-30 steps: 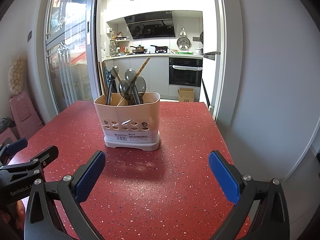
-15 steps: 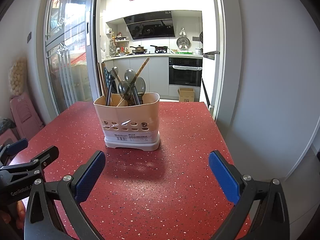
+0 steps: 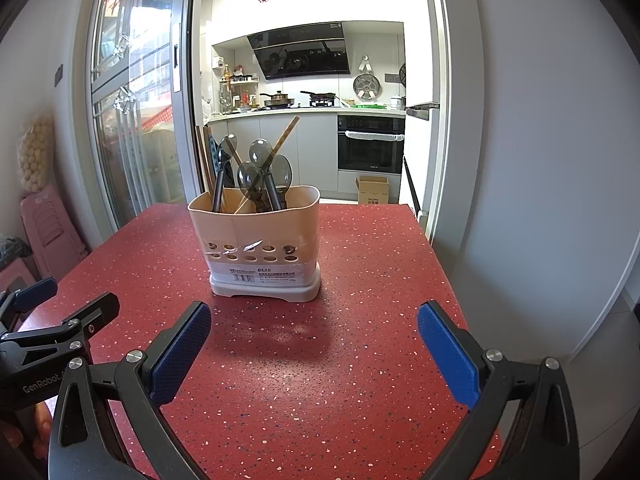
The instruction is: Organize utensils
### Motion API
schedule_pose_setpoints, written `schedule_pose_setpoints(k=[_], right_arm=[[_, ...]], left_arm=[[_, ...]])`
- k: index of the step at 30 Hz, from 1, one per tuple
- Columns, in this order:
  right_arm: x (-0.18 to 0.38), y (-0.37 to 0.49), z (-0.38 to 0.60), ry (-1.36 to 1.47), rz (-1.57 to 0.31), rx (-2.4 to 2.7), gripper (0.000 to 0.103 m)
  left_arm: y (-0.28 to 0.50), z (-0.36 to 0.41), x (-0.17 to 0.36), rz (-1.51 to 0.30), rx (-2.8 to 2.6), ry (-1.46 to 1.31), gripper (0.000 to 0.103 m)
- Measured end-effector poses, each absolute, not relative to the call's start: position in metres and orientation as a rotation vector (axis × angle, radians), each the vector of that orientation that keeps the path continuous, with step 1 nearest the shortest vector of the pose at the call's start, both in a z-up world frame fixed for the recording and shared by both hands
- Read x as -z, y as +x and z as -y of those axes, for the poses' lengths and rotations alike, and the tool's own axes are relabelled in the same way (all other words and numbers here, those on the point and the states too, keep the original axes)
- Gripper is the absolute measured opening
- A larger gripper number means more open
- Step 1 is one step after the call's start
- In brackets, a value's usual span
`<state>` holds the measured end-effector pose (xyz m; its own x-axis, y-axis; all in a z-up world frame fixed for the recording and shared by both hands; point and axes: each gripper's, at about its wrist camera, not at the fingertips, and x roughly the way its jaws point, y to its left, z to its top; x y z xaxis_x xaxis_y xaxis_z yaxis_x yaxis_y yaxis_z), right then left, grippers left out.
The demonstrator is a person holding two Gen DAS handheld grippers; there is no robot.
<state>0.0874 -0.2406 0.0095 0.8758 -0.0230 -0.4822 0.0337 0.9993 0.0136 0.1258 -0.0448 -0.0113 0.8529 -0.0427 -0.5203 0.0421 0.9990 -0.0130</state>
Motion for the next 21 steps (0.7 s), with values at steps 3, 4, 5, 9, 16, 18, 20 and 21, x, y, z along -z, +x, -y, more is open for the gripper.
schedule_pose_setpoints(k=[3,4,5,9,16,18,20,21], right_arm=[[-0.0095,0.0872,0.2407,0.023,-0.502,0.03,0.103],[-0.0094,0.0875,0.2407,0.024,-0.503,0.029,0.103],[-0.0094,0.0875,0.2408,0.024,-0.503,0.029,0.103],[-0.0098,0.0882,0.2412,0.024,-0.505,0.029,0.103],[-0.0103,0.0882,0.2416,0.024,-0.504,0.031,0.103],[-0.0109,0.0881,0.2415,0.025,-0.504,0.033,0.103],[-0.011,0.0881,0.2414,0.025,-0.505,0.032,0.103],[-0.0111,0.0881,0.2414,0.025,-0.505,0.033,0.103]], left_arm=[[0.1253,0.0449,0.0109,-0.548,0.046,-0.001,0.103],[0.1255,0.0448,0.0112,-0.547,0.045,-0.001,0.103],[0.1255,0.0447,0.0111,-0.547,0.045,-0.001,0.103],[0.1252,0.0447,0.0109,-0.546,0.046,-0.002,0.103],[0.1251,0.0449,0.0109,-0.548,0.046,-0.003,0.103],[0.1252,0.0449,0.011,-0.548,0.046,-0.003,0.103],[0.1254,0.0447,0.0111,-0.547,0.047,-0.003,0.103],[0.1251,0.0451,0.011,-0.546,0.046,-0.002,0.103]])
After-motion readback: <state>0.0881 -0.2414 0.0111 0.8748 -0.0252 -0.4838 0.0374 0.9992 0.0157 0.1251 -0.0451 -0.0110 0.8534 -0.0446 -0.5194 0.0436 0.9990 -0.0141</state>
